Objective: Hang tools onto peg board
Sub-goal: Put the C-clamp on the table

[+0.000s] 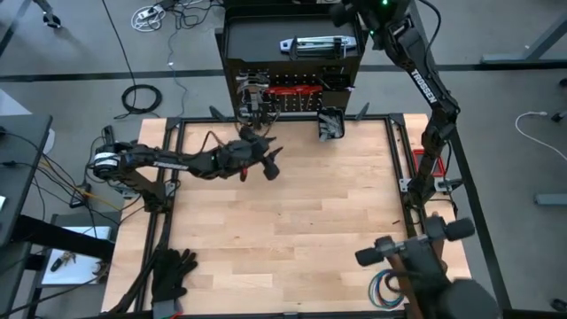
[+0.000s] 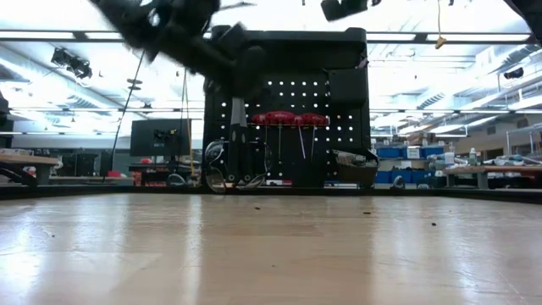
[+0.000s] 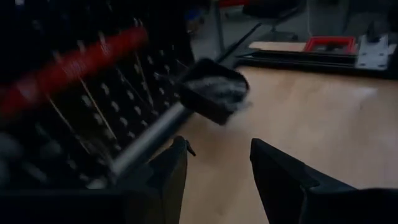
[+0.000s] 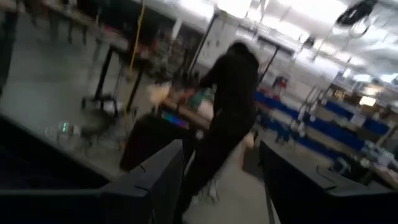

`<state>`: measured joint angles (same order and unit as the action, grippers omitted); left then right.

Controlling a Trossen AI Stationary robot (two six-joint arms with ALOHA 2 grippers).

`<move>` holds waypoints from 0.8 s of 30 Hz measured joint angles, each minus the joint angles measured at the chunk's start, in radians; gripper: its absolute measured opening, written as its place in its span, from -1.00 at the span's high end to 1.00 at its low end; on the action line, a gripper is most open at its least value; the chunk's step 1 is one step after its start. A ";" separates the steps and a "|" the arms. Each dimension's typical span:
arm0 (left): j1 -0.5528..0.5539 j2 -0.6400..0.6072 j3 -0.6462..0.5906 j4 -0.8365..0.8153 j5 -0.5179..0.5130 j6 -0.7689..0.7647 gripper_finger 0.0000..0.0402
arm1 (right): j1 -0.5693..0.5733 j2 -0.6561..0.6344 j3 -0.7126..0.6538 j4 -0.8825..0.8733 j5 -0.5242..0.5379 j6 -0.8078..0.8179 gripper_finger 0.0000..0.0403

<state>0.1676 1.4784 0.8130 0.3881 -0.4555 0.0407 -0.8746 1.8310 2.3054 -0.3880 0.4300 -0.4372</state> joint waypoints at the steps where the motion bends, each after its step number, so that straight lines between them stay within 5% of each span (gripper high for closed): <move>1: -0.003 0.000 0.050 -0.046 -0.007 0.033 0.13 | -0.014 0.005 -0.001 -0.030 0.000 0.005 -0.08; 7: -0.021 -0.002 0.271 -0.091 -0.004 0.297 0.13 | -0.059 0.028 -0.001 -0.056 0.000 0.019 -0.05; 13: -0.017 0.006 0.422 -0.002 -0.030 0.736 0.13 | -0.093 0.052 -0.001 -0.075 -0.008 -0.007 -0.03; 18: 0.009 0.029 0.542 -0.009 -0.203 0.847 0.11 | -0.102 0.072 0.000 -0.075 -0.008 -0.036 -0.03; 24: 0.046 0.105 0.741 -0.282 -0.174 0.872 -0.04 | -0.087 0.090 -0.001 -0.072 -0.008 -0.045 -0.03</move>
<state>0.2138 1.5837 1.5536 0.1064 -0.6298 0.9122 -0.9620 1.9209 2.3039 -0.4598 0.4219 -0.4823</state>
